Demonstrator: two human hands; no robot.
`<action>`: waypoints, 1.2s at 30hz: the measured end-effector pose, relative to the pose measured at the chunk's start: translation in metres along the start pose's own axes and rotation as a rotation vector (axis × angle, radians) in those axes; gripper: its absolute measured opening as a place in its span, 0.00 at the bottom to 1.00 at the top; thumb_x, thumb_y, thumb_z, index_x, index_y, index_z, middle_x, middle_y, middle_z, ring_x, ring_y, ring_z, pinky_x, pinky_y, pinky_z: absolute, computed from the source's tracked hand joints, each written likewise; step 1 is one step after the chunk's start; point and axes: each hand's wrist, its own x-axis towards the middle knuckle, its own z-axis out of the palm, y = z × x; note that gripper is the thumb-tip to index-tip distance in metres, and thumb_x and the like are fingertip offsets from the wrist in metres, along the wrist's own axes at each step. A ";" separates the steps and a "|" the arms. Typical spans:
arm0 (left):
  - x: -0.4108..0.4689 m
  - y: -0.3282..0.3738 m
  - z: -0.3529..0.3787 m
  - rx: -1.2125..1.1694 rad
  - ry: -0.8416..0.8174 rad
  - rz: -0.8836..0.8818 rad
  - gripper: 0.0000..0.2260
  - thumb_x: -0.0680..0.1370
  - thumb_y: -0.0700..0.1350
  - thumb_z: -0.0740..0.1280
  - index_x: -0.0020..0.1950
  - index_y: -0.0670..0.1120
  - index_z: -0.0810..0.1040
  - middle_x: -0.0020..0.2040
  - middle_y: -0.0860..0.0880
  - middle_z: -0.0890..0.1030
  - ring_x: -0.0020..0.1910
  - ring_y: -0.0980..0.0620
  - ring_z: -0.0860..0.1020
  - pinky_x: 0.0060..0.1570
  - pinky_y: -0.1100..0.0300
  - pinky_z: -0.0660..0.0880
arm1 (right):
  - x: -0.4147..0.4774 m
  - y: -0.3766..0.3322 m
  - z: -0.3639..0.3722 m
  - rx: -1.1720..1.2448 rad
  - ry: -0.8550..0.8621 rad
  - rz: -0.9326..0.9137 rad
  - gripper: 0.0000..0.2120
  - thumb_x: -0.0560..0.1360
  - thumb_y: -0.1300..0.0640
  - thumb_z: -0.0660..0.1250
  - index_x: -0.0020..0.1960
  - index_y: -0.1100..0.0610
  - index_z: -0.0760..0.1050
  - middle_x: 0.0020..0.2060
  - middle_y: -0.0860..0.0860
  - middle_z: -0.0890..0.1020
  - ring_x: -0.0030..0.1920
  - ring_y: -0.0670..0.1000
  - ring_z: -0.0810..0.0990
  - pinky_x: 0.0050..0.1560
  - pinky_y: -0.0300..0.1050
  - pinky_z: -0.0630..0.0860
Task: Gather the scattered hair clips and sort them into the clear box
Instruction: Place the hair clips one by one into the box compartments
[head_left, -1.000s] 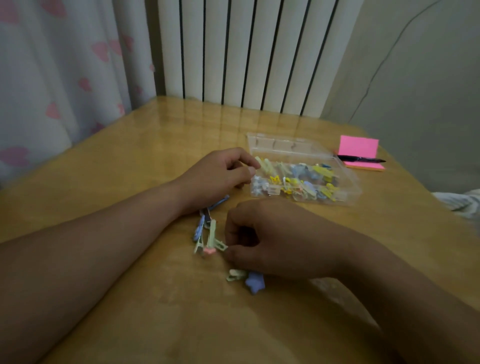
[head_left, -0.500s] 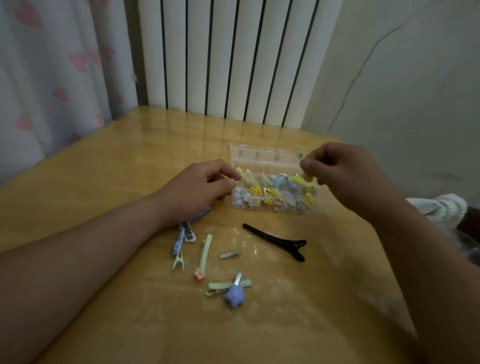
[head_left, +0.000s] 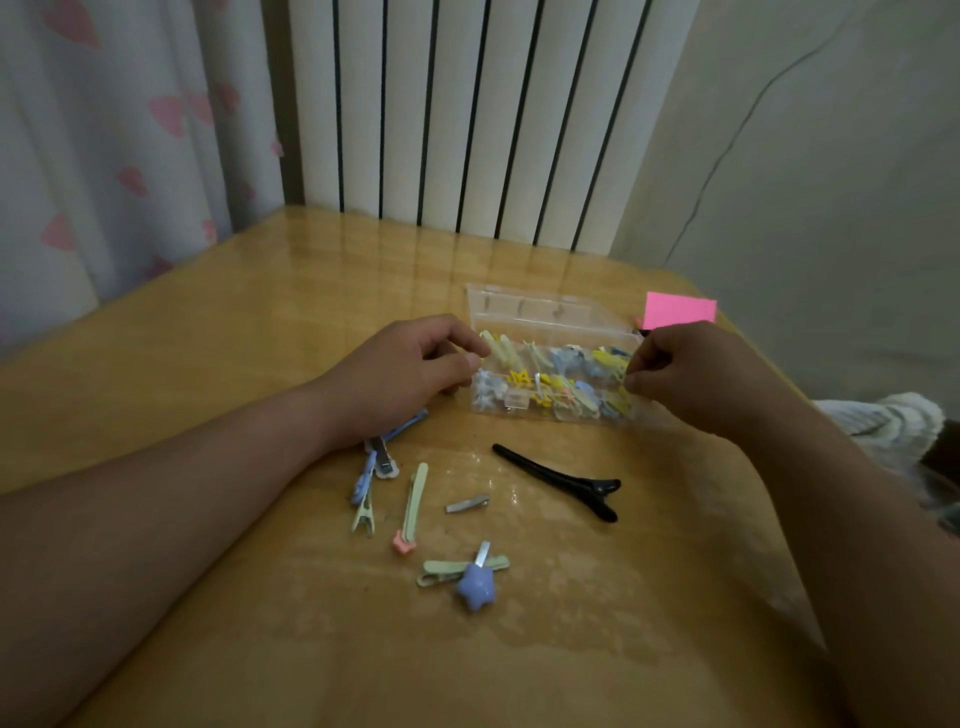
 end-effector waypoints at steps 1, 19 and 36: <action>0.000 0.000 0.000 0.002 0.001 0.001 0.07 0.84 0.47 0.69 0.60 0.53 0.85 0.51 0.44 0.86 0.52 0.49 0.83 0.59 0.54 0.79 | 0.002 0.000 0.000 -0.012 -0.009 0.007 0.03 0.77 0.57 0.75 0.45 0.50 0.83 0.41 0.46 0.83 0.43 0.48 0.81 0.41 0.44 0.75; 0.000 -0.001 -0.001 -0.006 -0.006 0.007 0.06 0.84 0.46 0.69 0.59 0.53 0.85 0.50 0.44 0.85 0.52 0.50 0.84 0.56 0.58 0.78 | 0.002 0.005 0.007 -0.028 0.042 -0.009 0.02 0.78 0.55 0.73 0.48 0.49 0.83 0.43 0.46 0.84 0.44 0.48 0.81 0.47 0.50 0.80; -0.001 0.000 -0.002 0.011 -0.021 0.028 0.07 0.84 0.47 0.70 0.60 0.52 0.84 0.51 0.42 0.85 0.52 0.46 0.83 0.58 0.50 0.79 | -0.067 -0.091 0.010 0.081 -0.274 -0.618 0.06 0.77 0.43 0.72 0.52 0.41 0.83 0.44 0.37 0.81 0.48 0.37 0.78 0.42 0.31 0.72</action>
